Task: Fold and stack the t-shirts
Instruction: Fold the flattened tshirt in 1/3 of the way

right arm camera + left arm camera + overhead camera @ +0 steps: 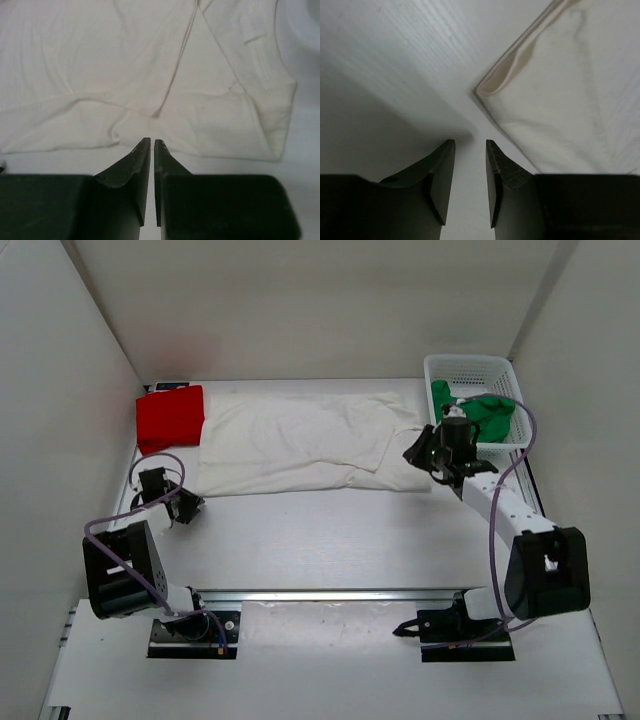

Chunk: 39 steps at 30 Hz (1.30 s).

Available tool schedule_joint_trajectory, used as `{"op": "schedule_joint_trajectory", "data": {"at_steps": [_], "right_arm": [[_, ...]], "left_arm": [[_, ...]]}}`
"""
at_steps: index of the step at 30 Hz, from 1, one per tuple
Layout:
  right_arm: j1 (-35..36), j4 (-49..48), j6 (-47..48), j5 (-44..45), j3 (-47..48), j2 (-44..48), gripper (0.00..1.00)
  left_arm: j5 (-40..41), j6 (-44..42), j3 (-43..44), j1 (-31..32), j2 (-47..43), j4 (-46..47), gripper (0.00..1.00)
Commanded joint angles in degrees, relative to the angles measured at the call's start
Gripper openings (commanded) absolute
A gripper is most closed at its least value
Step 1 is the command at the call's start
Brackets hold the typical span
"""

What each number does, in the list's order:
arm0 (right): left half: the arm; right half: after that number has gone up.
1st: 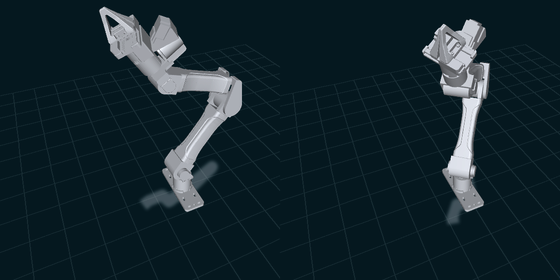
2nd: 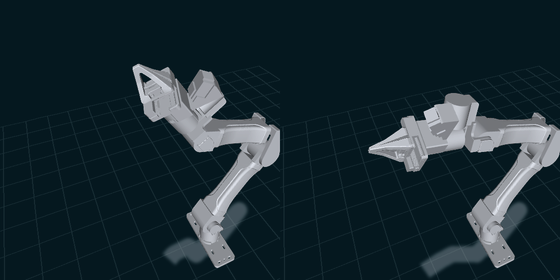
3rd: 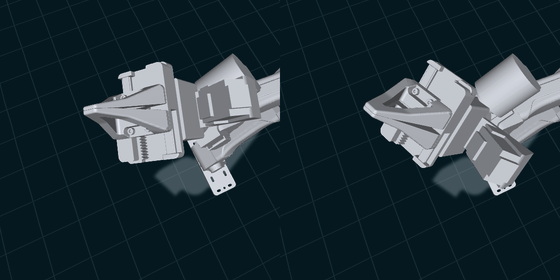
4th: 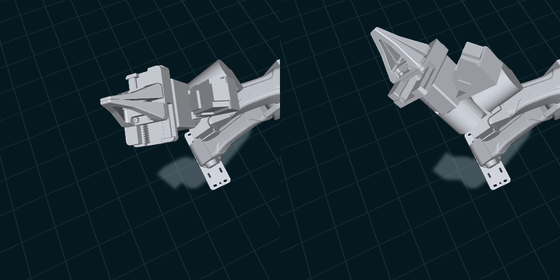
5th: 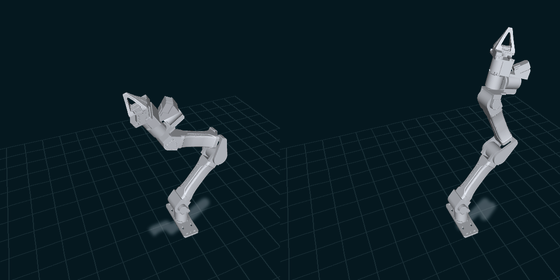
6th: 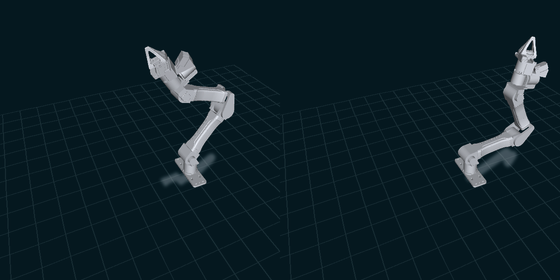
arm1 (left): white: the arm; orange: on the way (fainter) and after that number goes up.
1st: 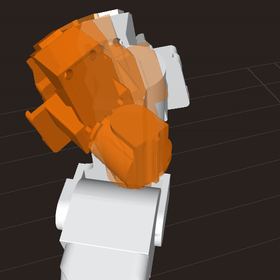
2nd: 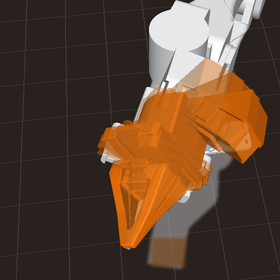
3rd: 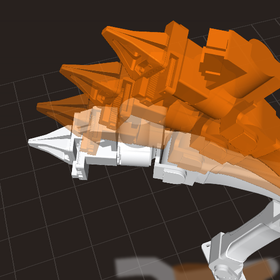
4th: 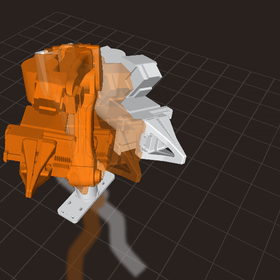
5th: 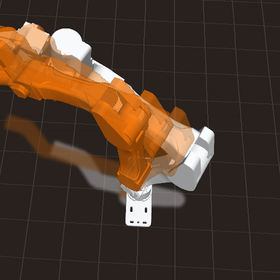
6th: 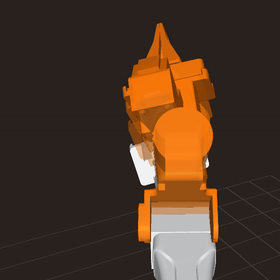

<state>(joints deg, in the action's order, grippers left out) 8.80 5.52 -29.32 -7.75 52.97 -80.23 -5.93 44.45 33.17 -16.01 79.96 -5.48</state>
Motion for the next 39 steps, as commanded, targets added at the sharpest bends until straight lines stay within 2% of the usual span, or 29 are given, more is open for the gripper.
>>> {"op": "schedule_joint_trajectory", "data": {"at_steps": [1, 3, 6, 7, 10, 17, 19, 21, 25, 27, 32, 34, 37, 39], "right_arm": [[-0.09, -4.90, -1.18, -0.42, -7.68, 4.01, 0.06], [-2.02, -5.17, -1.97, -1.56, -11.39, 7.52, 0.09], [-3.52, -10.25, -3.90, -1.66, -17.62, 11.13, 0.23], [-4.22, -12.27, -4.34, -2.18, -19.47, 11.67, 0.27], [-6.59, -14.04, -5.83, -4.46, -21.15, 9.57, 0.33], [-13.79, -21.15, -9.52, -6.13, -24.14, 4.04, 0.42], [-15.21, -21.08, -9.00, -6.13, -23.09, 1.50, 0.43], [-15.48, -21.86, -9.09, -6.31, -22.65, -1.06, 0.44], [-15.04, -21.95, -8.65, -6.58, -20.54, -4.93, 0.44], [-15.39, -22.22, -8.56, -6.49, -19.23, -6.25, 0.45], [-15.22, -24.15, -9.44, -6.40, -17.73, -10.20, 0.42], [-15.30, -25.20, -9.70, -7.10, -17.81, -11.53, 0.35], [-14.95, -25.64, -10.05, -7.19, -16.59, -13.46, 0.13], [-14.77, -26.00, -10.32, -7.19, -16.94, -12.94, 0.05]], "left_arm": [[-4.52, 4.68, -1.96, -0.78, 1.24, 6.60, 0.42], [-5.05, 6.43, -2.67, -1.04, 1.25, 9.51, 0.46], [-3.12, 8.37, -3.28, -0.25, 1.86, 11.36, 0.49], [-2.77, 9.16, -3.81, -0.16, 2.04, 11.62, 0.48], [-3.38, 11.18, -4.16, -0.51, 3.53, 13.73, 0.44], [-2.94, 12.07, -3.73, -1.39, 5.73, 16.99, 0.32], [-3.03, 11.54, -2.15, -1.66, 6.78, 16.29, 0.16], [-2.42, 10.93, -1.09, -1.57, 7.48, 15.50, 0.08], [-1.71, 10.66, 0.58, -1.04, 9.50, 14.53, 0.00], [-1.36, 10.57, 0.84, -0.86, 9.95, 14.53, 0.00], [0.04, 9.61, 0.93, -0.43, 10.04, 14.26, 0.00], [0.74, 9.08, 1.20, -0.34, 9.86, 13.82, 0.00], [2.06, 8.29, 1.55, 0.18, 8.64, 13.13, 0.00], [3.03, 7.68, 1.99, 0.45, 7.32, 12.24, 0.00]]}}
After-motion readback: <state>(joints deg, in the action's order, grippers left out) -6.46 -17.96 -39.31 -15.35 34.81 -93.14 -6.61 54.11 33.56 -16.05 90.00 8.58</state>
